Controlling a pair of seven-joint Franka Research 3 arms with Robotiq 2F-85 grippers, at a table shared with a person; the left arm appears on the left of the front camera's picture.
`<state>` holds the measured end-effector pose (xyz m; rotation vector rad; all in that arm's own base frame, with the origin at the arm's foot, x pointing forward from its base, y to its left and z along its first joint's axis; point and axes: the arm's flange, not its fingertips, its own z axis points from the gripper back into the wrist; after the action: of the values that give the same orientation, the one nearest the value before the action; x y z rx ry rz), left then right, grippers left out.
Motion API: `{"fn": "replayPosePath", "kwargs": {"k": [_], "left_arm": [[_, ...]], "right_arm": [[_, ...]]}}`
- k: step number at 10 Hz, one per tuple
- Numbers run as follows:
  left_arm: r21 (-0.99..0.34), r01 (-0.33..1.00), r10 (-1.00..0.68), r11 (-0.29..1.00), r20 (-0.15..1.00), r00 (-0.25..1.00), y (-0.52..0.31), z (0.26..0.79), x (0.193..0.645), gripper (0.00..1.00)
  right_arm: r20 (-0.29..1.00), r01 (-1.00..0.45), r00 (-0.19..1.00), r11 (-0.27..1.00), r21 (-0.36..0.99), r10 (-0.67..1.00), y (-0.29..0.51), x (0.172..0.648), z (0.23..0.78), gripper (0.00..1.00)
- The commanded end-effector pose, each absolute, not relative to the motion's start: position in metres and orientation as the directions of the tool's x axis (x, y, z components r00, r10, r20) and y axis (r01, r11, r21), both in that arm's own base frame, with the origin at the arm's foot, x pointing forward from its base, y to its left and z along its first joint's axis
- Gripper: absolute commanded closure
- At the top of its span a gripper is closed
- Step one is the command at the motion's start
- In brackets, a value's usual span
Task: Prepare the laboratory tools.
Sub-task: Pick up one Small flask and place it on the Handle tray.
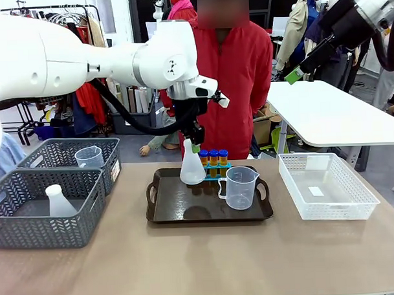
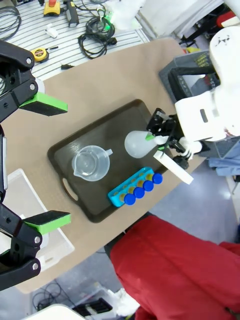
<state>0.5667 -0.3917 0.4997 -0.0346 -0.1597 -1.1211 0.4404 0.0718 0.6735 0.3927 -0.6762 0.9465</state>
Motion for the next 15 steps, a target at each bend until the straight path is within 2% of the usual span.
{"fn": "replayPosePath", "kwargs": {"k": [1, 3, 7, 13, 14, 15], "left_arm": [[0.103, 0.881, -0.885, 0.462, 0.114, 0.451, -0.379, 0.487, 0.547, 1.0], [0.091, 0.875, -0.879, 0.475, 0.092, 0.467, -0.377, 0.465, 0.542, 1.0], [0.097, 0.808, -0.812, 0.581, 0.133, 0.568, -0.366, 0.443, 0.546, 1.0], [0.105, 0.791, -0.798, 0.602, 0.118, 0.592, -0.371, 0.426, 0.547, 1.0], [0.094, 0.788, -0.793, 0.608, 0.12, 0.598, -0.371, 0.425, 0.547, 0.89], [0.088, 0.783, -0.787, 0.615, 0.121, 0.605, -0.37, 0.424, 0.548, 0.7]], "right_arm": [[0.687, -0.847, 0.397, 0.531, 0.02, 0.608, 0.071, 0.441, 0.675, 0.0], [0.687, -0.847, 0.397, 0.531, 0.02, 0.608, 0.071, 0.441, 0.675, 0.0], [0.687, -0.847, 0.397, 0.531, 0.02, 0.608, 0.071, 0.441, 0.675, 0.0], [0.687, -0.847, 0.397, 0.531, 0.02, 0.608, 0.071, 0.441, 0.675, 0.0], [0.687, -0.847, 0.397, 0.531, 0.02, 0.608, 0.071, 0.441, 0.675, 0.0], [0.687, -0.847, 0.397, 0.531, 0.02, 0.608, 0.071, 0.441, 0.675, 0.0]]}}
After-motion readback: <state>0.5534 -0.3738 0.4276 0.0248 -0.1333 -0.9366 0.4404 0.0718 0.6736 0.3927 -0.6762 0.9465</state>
